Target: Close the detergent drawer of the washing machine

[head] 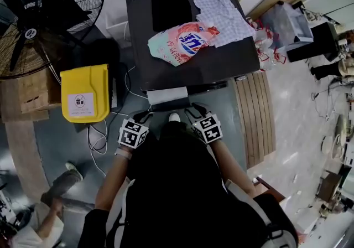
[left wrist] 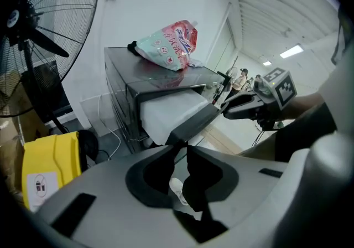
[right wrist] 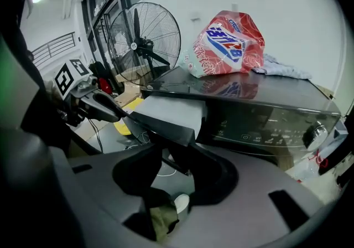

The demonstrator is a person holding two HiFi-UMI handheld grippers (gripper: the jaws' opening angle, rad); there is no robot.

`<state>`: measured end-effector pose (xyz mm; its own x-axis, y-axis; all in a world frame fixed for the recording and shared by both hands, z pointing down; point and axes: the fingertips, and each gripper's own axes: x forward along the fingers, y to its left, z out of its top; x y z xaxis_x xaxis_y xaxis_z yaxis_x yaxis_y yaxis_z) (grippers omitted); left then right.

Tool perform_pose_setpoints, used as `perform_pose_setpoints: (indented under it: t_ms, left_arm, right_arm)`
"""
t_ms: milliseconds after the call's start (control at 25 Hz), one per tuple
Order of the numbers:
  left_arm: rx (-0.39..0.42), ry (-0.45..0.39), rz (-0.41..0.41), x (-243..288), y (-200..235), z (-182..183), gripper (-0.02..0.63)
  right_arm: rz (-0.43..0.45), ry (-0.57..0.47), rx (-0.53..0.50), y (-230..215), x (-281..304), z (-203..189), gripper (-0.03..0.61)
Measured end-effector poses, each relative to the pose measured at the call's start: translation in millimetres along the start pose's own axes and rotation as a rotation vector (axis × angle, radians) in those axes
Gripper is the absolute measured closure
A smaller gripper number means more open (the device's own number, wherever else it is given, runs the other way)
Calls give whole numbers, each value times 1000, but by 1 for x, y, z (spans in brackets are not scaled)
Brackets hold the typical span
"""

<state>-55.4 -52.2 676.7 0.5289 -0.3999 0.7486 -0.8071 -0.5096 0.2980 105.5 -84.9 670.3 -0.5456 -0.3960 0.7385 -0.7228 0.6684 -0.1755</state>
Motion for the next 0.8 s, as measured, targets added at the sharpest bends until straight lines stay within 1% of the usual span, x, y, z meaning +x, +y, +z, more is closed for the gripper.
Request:
perform_pose_setpoints:
  t_ms: [400, 560, 680, 800]
  left_arm:
    - [-55, -43, 49, 5, 22, 19, 537]
    - [-89, -57, 58, 6, 31, 26, 536]
    - [-91, -65, 59, 7, 33, 29, 535]
    - [-113, -85, 75, 6, 37, 34, 535]
  right_arm:
    - [18, -15, -38, -11, 15, 23, 416]
    - [13, -27, -35, -14, 20, 31, 416]
    - [10, -36, -31, -16, 21, 34, 414]
    - [-3, -55, -4, -18, 23, 40, 414]
